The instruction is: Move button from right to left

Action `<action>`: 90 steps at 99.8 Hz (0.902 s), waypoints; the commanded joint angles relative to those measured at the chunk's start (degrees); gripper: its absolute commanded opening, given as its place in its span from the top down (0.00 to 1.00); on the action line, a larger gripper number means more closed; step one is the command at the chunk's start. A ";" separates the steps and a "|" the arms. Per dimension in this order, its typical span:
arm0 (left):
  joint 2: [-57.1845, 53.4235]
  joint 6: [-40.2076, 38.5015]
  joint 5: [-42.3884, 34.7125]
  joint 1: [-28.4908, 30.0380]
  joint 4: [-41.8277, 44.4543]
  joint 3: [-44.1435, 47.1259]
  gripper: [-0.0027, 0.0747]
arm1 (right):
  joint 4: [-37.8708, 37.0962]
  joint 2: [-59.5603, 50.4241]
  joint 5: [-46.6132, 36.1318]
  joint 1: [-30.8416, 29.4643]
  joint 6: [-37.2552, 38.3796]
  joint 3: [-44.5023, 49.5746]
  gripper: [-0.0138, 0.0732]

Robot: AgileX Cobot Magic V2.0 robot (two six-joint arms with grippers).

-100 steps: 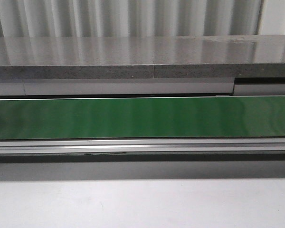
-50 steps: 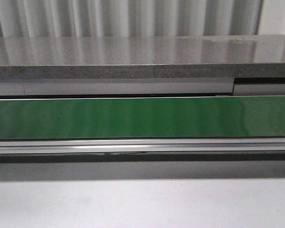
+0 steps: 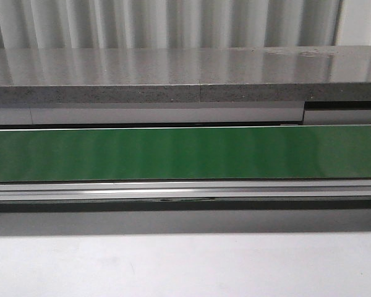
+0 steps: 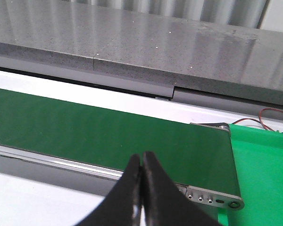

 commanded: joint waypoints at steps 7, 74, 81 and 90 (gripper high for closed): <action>-4.28 -0.72 -4.45 -0.11 -1.12 1.44 0.99 | 0.36 0.74 -4.61 0.01 -0.57 -1.26 0.92; -19.01 -9.35 -20.59 -0.11 1.15 19.65 0.99 | 0.36 0.74 -4.61 0.01 -0.57 -1.26 0.92; -22.16 -15.29 -23.14 -0.11 7.30 23.18 0.99 | 0.36 0.74 -4.61 0.01 -0.57 -1.26 0.92; -26.53 -20.81 -26.04 -0.11 14.32 27.31 0.99 | 0.36 0.74 -4.61 0.01 -0.57 -1.26 0.92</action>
